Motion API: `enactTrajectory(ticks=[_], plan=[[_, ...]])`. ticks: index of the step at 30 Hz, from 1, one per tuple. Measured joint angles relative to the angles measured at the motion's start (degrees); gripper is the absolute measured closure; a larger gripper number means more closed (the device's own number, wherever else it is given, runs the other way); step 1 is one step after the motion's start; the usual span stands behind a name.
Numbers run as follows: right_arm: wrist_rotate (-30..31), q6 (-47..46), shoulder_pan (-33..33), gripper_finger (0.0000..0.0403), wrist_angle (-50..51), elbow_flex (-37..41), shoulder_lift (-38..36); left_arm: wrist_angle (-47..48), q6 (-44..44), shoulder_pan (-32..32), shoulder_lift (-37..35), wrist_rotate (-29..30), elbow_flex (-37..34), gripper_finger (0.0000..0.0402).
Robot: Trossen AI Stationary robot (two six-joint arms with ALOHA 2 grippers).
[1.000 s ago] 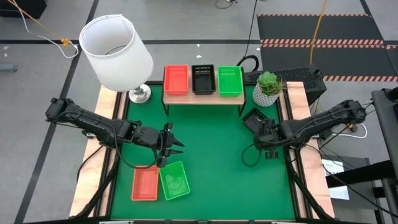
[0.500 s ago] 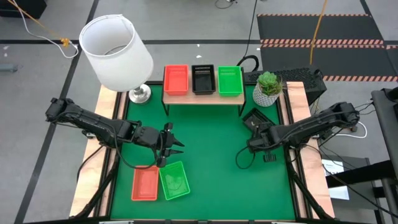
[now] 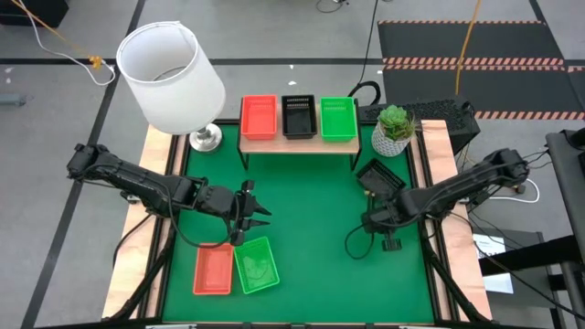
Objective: Stack baskets on shelf by color
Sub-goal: Stack the black basket into the black basket on the shelf
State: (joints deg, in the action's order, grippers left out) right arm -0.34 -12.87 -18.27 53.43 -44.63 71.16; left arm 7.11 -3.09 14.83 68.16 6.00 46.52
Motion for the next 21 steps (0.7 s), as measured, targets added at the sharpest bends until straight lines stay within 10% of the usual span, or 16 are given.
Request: enactTrajectory(ticks=[9, 21], plan=[[8.43, -4.06, 0.65, 0.037, 10.04, -0.63, -1.12, -1.37, 1.05, 0.0, -0.02, 0.0, -0.01, 0.0277], [19.93, -3.95, 7.54, 0.0222, 15.62, -0.21, -0.81, -1.35, 1.99, 0.0, -0.02, 0.0, -0.02, 0.0277]])
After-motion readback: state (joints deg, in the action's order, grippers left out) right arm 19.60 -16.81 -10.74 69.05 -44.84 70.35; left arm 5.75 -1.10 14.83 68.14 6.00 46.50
